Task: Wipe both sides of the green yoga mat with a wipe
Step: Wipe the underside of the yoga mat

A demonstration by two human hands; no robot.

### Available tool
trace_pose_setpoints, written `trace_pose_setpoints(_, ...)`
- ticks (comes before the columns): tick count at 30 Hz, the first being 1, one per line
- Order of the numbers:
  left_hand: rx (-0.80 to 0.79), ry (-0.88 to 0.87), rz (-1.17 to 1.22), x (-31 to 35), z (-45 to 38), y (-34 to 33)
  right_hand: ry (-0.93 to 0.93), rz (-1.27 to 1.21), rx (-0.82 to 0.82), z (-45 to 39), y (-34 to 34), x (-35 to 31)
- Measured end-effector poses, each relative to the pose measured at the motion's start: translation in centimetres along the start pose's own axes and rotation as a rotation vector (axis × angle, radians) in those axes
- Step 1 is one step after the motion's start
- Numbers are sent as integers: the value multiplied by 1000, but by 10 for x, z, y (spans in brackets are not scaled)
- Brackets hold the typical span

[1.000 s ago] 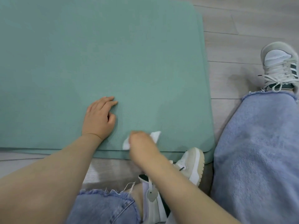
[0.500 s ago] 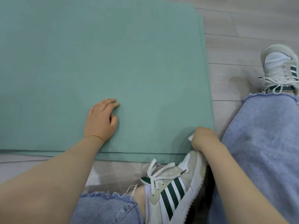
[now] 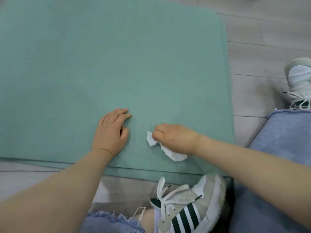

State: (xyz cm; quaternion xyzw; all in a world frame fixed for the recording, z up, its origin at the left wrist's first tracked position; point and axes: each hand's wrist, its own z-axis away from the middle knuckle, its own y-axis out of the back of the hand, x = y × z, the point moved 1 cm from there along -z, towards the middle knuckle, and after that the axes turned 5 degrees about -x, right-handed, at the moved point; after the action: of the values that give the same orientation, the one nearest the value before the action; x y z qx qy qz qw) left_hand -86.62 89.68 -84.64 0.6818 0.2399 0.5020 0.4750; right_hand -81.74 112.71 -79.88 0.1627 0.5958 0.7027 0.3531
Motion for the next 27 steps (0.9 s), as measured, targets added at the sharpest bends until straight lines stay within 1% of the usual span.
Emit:
trace_pose_setpoints(1,6,0,-3,-1,0,0,76,55,-38,-9,7,21)
trace_pose_setpoints(2,8,-3,-8,-1,0,0,93,110,-79,-21,15,44)
trace_pose_setpoints(3,4,-5,-11,-2,-1,-1,28,153,-68,-34,22,69)
trace_pose_setpoints(4,2,-7,-10,-2,-2,-1,-137,157,-30,-48,29,94)
trace_pose_setpoints(5,0,-8,-10,-1,-3,-1,-369,129,5,-59,33,118)
trace_pose_setpoints(6,-3,-9,-12,0,-2,0,-607,44,49,-64,37,134)
trace_pose_setpoints(7,-6,-7,-16,1,-1,0,-785,-55,81,-67,36,142)
trace_pose_setpoints(8,-5,-5,-22,1,0,0,-834,-138,142,-71,31,141)
trace_pose_setpoints(9,-5,-5,-25,1,-1,0,-798,-196,184,-71,24,133)
trace_pose_setpoints(10,-9,-5,-25,1,-2,-1,-704,-228,217,-64,17,116)
trace_pose_setpoints(12,-22,-4,-26,1,-1,-2,-407,-302,230,-37,3,68)
trace_pose_setpoints(13,-24,-4,-33,0,0,-2,-234,-331,181,-19,-1,43)
trace_pose_setpoints(15,-25,-10,-47,-2,0,-2,109,-304,-112,16,-3,9)
trace_pose_setpoints(16,-27,-10,-50,-2,-1,-1,263,-245,-259,28,-5,5)
trace_pose_setpoints(17,-28,-6,-49,-2,-2,-1,395,-169,-350,31,-4,6)
trace_pose_setpoints(18,-29,0,-46,-2,-3,-1,469,-101,-360,27,0,11)
trace_pose_setpoints(19,-27,6,-45,-2,-2,0,463,-66,-325,16,5,23)
trace_pose_setpoints(20,-24,6,-47,-2,-2,0,392,-32,-239,-1,14,38)
trace_pose_setpoints(21,-25,1,-50,-1,-3,0,239,-43,-156,-17,22,63)
trace_pose_setpoints(22,-28,-4,-53,-1,-3,0,-11,-27,-105,-30,30,95)
trace_pose_setpoints(24,-32,-8,-56,-1,-3,-1,-577,-14,13,-41,46,153)
trace_pose_setpoints(25,-30,-9,-56,-1,-2,-1,-770,-33,83,-36,50,169)
trace_pose_setpoints(26,-22,-9,-57,-1,-2,-1,-829,-62,156,-32,46,172)
trace_pose_setpoints(27,-16,-11,-56,-1,-2,-1,-773,-96,207,-27,40,166)
